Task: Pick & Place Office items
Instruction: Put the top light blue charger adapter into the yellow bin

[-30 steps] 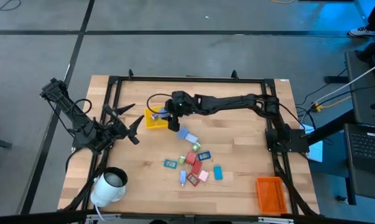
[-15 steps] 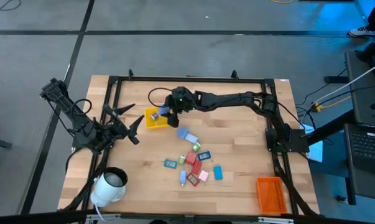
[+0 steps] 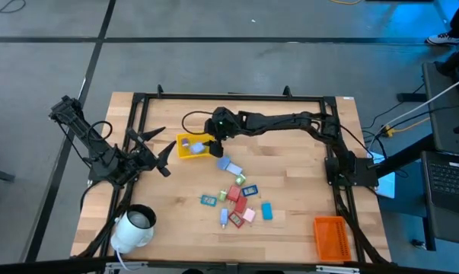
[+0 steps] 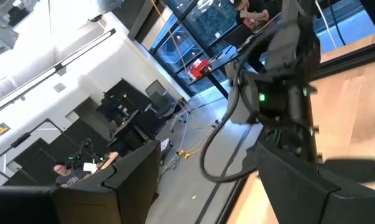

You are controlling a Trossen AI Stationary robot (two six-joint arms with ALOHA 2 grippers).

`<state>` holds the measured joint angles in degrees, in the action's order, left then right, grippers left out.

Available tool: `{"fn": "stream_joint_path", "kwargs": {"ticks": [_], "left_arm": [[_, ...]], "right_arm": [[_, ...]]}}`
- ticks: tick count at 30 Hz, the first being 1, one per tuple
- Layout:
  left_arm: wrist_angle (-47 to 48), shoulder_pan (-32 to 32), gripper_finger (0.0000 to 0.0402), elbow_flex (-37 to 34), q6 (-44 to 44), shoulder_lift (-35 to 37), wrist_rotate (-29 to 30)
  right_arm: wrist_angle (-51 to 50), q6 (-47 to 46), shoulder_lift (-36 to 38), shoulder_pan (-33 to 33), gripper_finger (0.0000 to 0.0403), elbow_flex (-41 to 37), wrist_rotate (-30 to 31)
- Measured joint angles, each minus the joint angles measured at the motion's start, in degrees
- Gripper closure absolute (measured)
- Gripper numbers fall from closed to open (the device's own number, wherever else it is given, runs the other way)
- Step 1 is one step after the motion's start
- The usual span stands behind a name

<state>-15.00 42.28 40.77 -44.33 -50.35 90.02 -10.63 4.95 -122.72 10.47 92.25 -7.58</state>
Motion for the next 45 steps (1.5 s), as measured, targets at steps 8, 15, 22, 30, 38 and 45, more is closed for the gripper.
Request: {"fn": "stream_joint_path", "kwargs": {"ticks": [8,15,22,30,38,45], "left_arm": [[0.8,0.0,0.0141,0.0,-0.4,0.3,0.0],[1.1,0.0,0.0141,0.0,0.0,0.4,0.0],[1.1,0.0,0.0141,0.0,0.5,0.4,0.0],[1.1,0.0,0.0141,0.0,0.6,0.4,0.0],[1.1,0.0,0.0141,0.0,0.6,0.4,0.0],[1.0,0.0,0.0141,0.0,0.7,0.4,0.0]], "right_arm": [[-22.0,8.6,4.3,-5.5,0.0142,0.0,7.5],[-28.4,16.0,4.5,-10.8,0.0142,0.0,11.0],[-27.6,29.1,3.8,-12.5,0.0142,0.0,8.4],[-23.2,40.3,3.0,-11.9,0.0142,0.0,4.9],[-24.1,35.5,1.7,-10.3,0.0142,-1.4,2.2],[-24.1,36.2,-0.7,-9.8,0.0142,-1.3,2.2]]}}
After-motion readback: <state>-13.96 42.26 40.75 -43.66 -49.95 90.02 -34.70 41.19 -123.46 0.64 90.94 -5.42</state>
